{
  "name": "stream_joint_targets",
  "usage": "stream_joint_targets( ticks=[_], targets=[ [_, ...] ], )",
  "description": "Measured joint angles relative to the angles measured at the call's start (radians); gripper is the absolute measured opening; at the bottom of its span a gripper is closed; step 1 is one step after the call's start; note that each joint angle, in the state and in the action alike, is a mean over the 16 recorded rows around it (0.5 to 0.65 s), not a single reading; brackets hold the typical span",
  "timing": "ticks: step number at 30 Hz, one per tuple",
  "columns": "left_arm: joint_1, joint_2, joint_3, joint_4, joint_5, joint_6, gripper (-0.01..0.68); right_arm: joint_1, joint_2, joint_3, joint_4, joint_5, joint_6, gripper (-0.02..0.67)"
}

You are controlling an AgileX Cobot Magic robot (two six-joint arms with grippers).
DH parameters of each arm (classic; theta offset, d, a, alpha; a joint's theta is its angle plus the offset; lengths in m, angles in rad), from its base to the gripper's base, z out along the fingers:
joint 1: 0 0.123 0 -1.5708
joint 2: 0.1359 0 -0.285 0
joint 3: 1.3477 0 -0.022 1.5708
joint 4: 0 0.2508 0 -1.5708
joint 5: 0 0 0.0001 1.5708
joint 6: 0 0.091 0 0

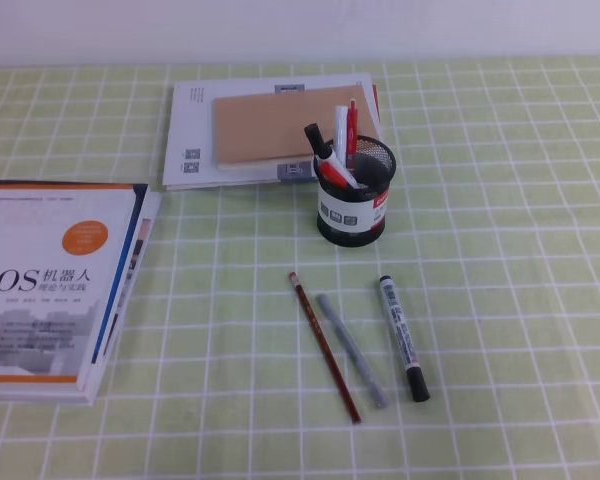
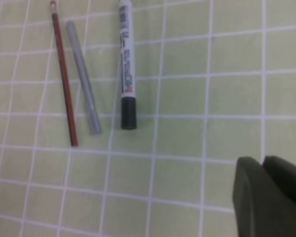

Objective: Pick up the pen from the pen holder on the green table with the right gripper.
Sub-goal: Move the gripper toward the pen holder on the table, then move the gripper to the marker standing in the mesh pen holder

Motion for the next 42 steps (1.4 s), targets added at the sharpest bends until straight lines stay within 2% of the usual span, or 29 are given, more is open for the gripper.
stream_joint_targets(
  ticks=[5,16,23,32,42],
  targets=[
    [0.000,0.000,0.000,0.000,0.000,0.000,-0.008,0.090,0.110,-0.057,-0.015,-0.038,0.002,-0.012],
    [0.000,0.000,0.000,0.000,0.000,0.000,-0.008,0.382,0.367,-0.233,-0.033,-0.178,0.010,-0.012],
    [0.000,0.000,0.000,0.000,0.000,0.000,-0.008,0.523,0.484,-0.318,-0.038,-0.319,-0.036,-0.012],
    [0.000,0.000,0.000,0.000,0.000,0.000,-0.008,0.613,0.553,-0.348,-0.109,-0.583,-0.116,0.012],
    [0.000,0.000,0.000,0.000,0.000,0.000,-0.008,0.642,0.669,-0.331,-0.266,-0.947,-0.140,0.171]
  ],
)
